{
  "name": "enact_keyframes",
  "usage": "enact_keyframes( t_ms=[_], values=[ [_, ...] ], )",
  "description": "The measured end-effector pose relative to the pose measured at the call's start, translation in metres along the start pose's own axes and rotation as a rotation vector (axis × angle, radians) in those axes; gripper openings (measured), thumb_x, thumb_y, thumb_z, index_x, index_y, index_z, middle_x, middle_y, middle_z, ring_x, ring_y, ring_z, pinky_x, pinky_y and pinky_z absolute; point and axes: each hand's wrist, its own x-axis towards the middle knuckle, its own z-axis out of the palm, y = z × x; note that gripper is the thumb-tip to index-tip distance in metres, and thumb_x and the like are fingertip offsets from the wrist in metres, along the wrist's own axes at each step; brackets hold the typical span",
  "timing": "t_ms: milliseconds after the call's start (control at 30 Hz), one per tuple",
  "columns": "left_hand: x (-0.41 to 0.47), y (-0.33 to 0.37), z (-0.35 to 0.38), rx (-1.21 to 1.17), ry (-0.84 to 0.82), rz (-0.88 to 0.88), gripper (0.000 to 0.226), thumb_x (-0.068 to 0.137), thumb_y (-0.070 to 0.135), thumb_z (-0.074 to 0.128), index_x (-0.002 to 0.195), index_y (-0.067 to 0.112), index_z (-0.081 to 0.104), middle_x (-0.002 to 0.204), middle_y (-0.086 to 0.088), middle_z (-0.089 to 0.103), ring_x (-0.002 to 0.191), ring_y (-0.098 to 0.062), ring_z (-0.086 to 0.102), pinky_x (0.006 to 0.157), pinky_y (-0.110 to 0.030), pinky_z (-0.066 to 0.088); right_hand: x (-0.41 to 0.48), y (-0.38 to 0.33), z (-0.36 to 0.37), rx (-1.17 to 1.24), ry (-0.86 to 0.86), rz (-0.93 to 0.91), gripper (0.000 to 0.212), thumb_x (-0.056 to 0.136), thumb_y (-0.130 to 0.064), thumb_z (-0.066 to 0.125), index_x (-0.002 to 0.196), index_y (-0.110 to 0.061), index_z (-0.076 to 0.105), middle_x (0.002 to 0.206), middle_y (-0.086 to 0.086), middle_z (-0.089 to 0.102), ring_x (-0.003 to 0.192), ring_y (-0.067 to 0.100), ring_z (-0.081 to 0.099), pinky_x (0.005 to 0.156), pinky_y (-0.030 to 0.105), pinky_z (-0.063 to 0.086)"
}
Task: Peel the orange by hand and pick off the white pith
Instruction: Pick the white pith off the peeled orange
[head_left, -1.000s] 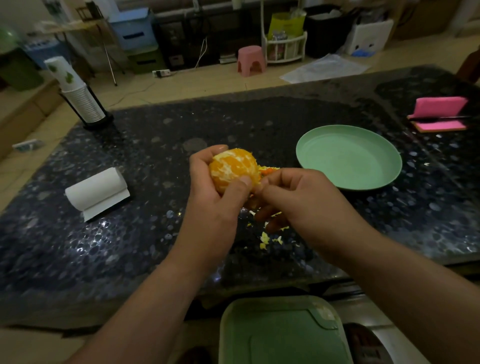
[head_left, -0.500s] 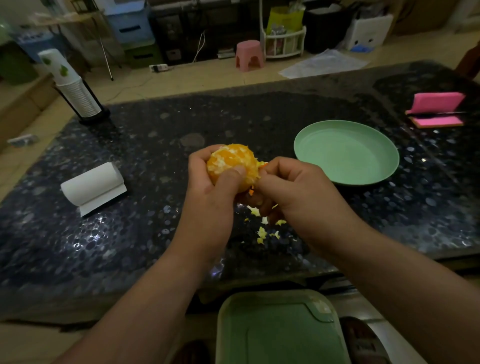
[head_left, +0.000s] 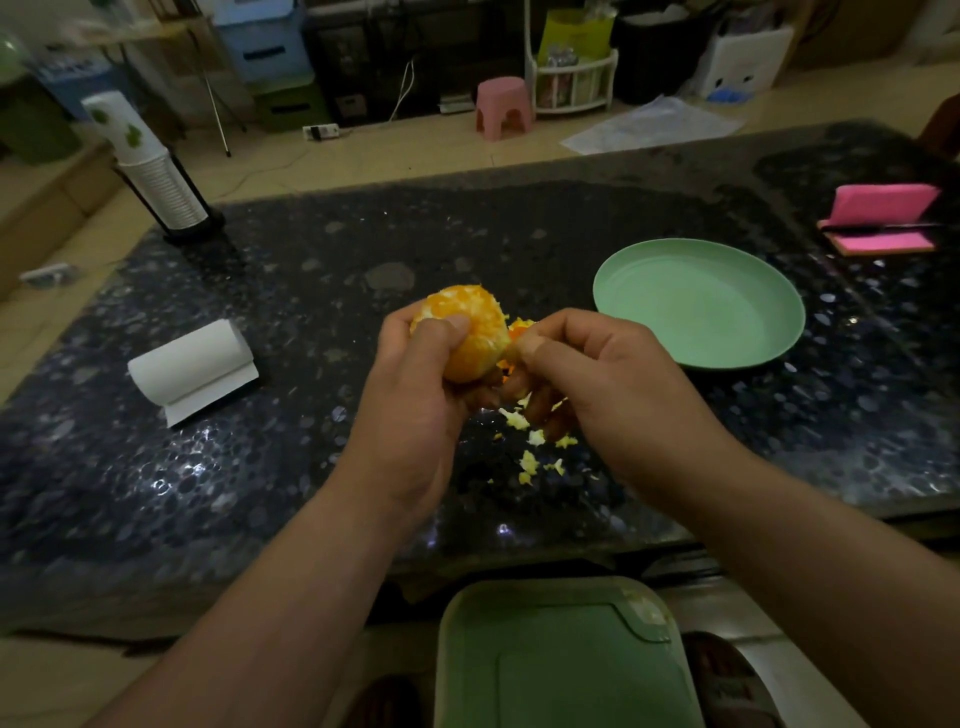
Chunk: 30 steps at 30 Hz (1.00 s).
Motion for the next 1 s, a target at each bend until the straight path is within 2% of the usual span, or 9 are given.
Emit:
enact_keyframes(
  t_ms=[167, 233, 300, 400, 533, 667, 733, 833, 1000],
  values=[
    [-0.001, 0.0, -0.003, 0.204, -0.002, 0.079, 0.042, 0.089, 0.037, 0.058, 0.129, 0.027, 0.054, 0.12, -0.011, 0.068, 0.093, -0.025, 0.07, 0.061, -0.026, 0.055, -0.002, -0.003, 0.001, -0.11, -0.039, 0.002, 0.026, 0.106, -0.038, 0.057, 0.096, -0.019, 0.073, 0.09, 0.003, 0.078, 0.078, 0.021, 0.072, 0.064, 0.04, 0.061],
    [-0.002, -0.001, -0.004, 0.302, -0.005, 0.137, 0.04, 0.089, 0.039, 0.059, 0.127, 0.032, 0.053, 0.118, -0.005, 0.067, 0.095, -0.02, 0.07, 0.065, -0.026, 0.055, -0.002, -0.002, 0.001, -0.194, -0.032, -0.024, 0.029, 0.105, -0.044, 0.058, 0.095, -0.021, 0.073, 0.089, 0.003, 0.078, 0.078, 0.021, 0.073, 0.065, 0.043, 0.064],
    [-0.004, -0.003, -0.005, 0.368, -0.006, 0.181, 0.038, 0.088, 0.041, 0.06, 0.125, 0.038, 0.052, 0.116, 0.0, 0.067, 0.095, -0.015, 0.069, 0.071, -0.028, 0.056, -0.002, -0.002, 0.001, -0.229, -0.025, -0.05, 0.027, 0.107, -0.039, 0.058, 0.094, -0.021, 0.073, 0.085, 0.002, 0.077, 0.074, 0.019, 0.072, 0.064, 0.044, 0.064],
    [-0.004, -0.003, -0.006, 0.387, -0.003, 0.193, 0.038, 0.087, 0.043, 0.061, 0.124, 0.038, 0.053, 0.116, 0.001, 0.067, 0.099, -0.018, 0.069, 0.079, -0.037, 0.059, -0.001, -0.001, 0.0, -0.224, -0.025, -0.089, 0.024, 0.108, -0.03, 0.059, 0.089, -0.022, 0.07, 0.081, 0.001, 0.075, 0.071, 0.023, 0.071, 0.063, 0.047, 0.061],
    [-0.004, -0.002, -0.002, 0.269, 0.0, 0.134, 0.039, 0.088, 0.038, 0.059, 0.126, 0.03, 0.056, 0.115, -0.006, 0.068, 0.091, -0.021, 0.068, 0.067, -0.03, 0.054, 0.0, 0.001, -0.001, -0.202, -0.009, -0.142, 0.023, 0.107, -0.028, 0.06, 0.087, -0.022, 0.07, 0.078, 0.003, 0.073, 0.071, 0.028, 0.068, 0.062, 0.045, 0.058],
    [-0.003, -0.001, 0.001, 0.157, -0.005, 0.075, 0.038, 0.087, 0.033, 0.058, 0.124, 0.024, 0.059, 0.108, -0.004, 0.071, 0.087, -0.017, 0.068, 0.068, -0.032, 0.053, 0.0, 0.003, -0.001, -0.177, 0.027, -0.212, 0.023, 0.103, -0.02, 0.063, 0.082, -0.014, 0.069, 0.072, 0.01, 0.069, 0.069, 0.034, 0.064, 0.06, 0.047, 0.054],
    [-0.003, -0.001, 0.001, 0.123, -0.014, 0.057, 0.038, 0.087, 0.033, 0.058, 0.124, 0.022, 0.06, 0.108, -0.006, 0.071, 0.087, -0.018, 0.068, 0.067, -0.032, 0.053, 0.0, 0.004, 0.0, -0.167, 0.036, -0.237, 0.023, 0.102, -0.017, 0.064, 0.081, -0.011, 0.068, 0.07, 0.012, 0.067, 0.061, 0.029, 0.06, 0.054, 0.041, 0.051],
    [-0.003, 0.0, 0.002, 0.076, -0.021, 0.047, 0.038, 0.087, 0.032, 0.058, 0.123, 0.019, 0.06, 0.107, -0.007, 0.07, 0.085, -0.018, 0.067, 0.064, -0.031, 0.053, 0.0, 0.005, 0.001, -0.176, 0.06, -0.277, 0.023, 0.101, -0.015, 0.065, 0.079, -0.011, 0.067, 0.068, 0.011, 0.064, 0.055, 0.011, 0.052, 0.048, 0.026, 0.043],
    [-0.003, 0.0, 0.003, -0.011, -0.02, 0.029, 0.039, 0.086, 0.03, 0.058, 0.122, 0.016, 0.059, 0.103, -0.007, 0.072, 0.089, -0.023, 0.068, 0.065, -0.035, 0.054, 0.0, 0.007, 0.004, -0.183, 0.083, -0.308, 0.022, 0.1, -0.014, 0.065, 0.078, -0.01, 0.066, 0.066, 0.009, 0.062, 0.052, 0.004, 0.046, 0.048, 0.019, 0.037]
  ],
)
